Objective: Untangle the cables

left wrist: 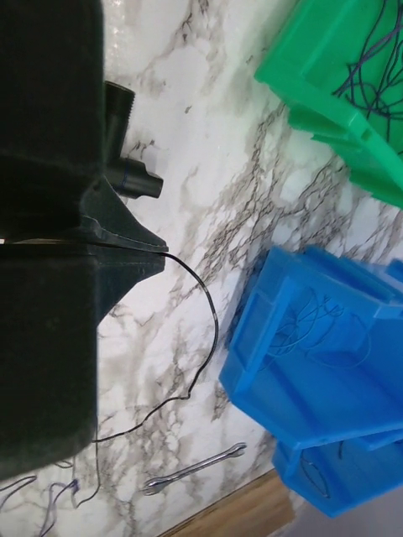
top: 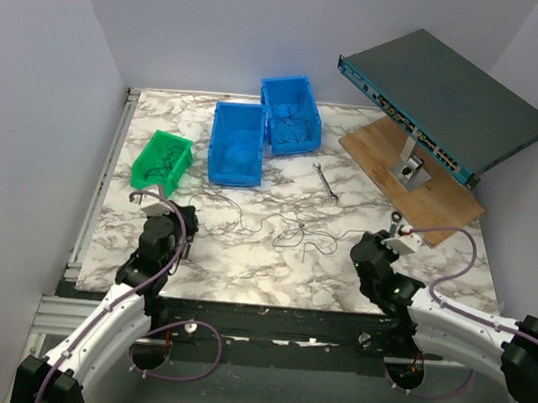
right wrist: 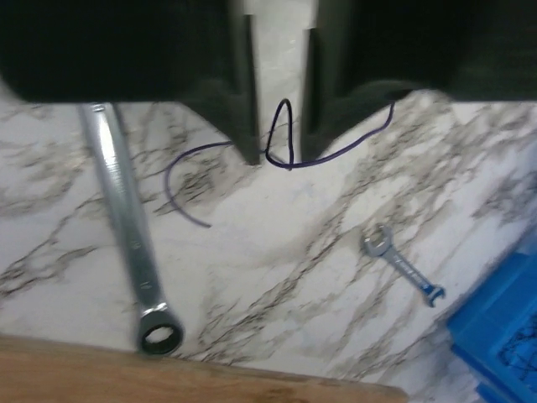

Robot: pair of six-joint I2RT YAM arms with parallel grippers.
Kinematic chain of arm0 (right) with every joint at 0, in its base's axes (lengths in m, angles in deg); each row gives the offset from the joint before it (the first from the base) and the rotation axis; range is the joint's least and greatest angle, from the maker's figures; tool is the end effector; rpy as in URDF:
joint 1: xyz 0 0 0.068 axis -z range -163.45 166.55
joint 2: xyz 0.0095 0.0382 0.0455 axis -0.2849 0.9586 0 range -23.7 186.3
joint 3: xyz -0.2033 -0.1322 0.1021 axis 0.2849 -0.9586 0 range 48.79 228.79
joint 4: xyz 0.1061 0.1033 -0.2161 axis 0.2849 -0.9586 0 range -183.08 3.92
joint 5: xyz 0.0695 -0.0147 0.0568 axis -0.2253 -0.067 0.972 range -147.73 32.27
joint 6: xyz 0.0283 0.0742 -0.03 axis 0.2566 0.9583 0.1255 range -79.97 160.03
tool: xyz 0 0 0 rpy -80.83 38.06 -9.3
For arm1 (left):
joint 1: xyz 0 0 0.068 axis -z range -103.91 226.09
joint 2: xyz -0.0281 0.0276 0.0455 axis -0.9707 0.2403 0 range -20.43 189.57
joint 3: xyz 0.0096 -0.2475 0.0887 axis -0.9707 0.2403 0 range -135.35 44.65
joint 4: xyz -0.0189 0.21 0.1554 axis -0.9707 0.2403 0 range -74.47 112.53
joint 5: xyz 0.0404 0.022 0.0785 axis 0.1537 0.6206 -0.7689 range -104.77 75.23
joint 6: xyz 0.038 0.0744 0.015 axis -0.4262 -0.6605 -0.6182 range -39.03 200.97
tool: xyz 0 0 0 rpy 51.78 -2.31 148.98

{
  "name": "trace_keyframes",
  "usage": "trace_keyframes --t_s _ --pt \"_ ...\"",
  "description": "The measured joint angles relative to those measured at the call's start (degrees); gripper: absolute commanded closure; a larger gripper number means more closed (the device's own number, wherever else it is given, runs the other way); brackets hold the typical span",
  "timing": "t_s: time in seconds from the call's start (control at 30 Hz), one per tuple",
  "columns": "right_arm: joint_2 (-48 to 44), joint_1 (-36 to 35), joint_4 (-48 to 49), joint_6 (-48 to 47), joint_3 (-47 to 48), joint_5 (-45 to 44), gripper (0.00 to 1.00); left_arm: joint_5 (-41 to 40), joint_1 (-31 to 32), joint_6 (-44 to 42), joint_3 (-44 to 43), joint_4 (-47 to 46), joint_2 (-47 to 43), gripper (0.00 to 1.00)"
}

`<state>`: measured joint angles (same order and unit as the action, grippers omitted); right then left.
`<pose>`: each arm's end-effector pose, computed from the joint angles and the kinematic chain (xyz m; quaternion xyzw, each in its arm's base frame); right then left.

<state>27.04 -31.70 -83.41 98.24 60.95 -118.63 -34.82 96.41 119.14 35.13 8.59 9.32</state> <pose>0.1672 0.0894 0.1393 0.2962 0.7449 0.0439 0.5962 0.1880 -0.0423 0.1778 -0.2266 0.7461 -0.1794 0.5998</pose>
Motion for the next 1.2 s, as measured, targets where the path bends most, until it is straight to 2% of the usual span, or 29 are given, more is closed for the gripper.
trace_keyframes --t_s 0.03,0.07,0.17,0.4,0.53,0.67,0.8,0.97,1.13,1.2 --pt "0.6 0.0 1.6 -1.8 0.0 1.4 0.41 1.5 0.0 -0.8 0.0 -0.9 0.9 1.00" --pt "1.3 0.0 3.2 -4.0 0.1 3.1 0.33 2.7 0.0 -1.3 0.0 -1.6 1.4 1.00" --pt "3.4 0.0 6.9 -10.4 0.9 8.3 0.20 7.4 0.0 -3.0 0.0 -4.2 3.2 1.00" --pt "7.1 0.0 13.9 -20.0 2.1 19.9 0.08 12.3 0.0 -4.8 -0.4 -6.3 6.1 1.00" --pt "11.8 0.0 18.1 -24.5 2.8 28.4 0.06 13.4 0.0 -5.2 -0.5 -6.8 6.2 1.00" --pt "20.2 0.0 18.7 -25.9 7.4 32.6 0.07 14.1 0.0 -5.6 -0.7 -7.1 6.5 1.00" --pt "30.4 0.0 16.9 -25.7 15.0 34.2 0.13 14.5 0.0 -5.7 -1.0 -7.2 6.6 1.00" --pt "37.6 0.0 11.3 -25.3 23.2 33.3 0.27 14.5 0.0 -5.9 -1.0 -7.2 6.6 1.00" --pt "41.9 0.0 7.8 -25.3 27.4 29.5 0.41 14.5 0.0 -5.9 -1.0 -7.2 6.6 1.00" --pt "43.3 0.0 7.2 -25.3 27.6 28.8 0.53 14.5 0.0 -5.9 -1.0 -7.2 6.6 1.00"
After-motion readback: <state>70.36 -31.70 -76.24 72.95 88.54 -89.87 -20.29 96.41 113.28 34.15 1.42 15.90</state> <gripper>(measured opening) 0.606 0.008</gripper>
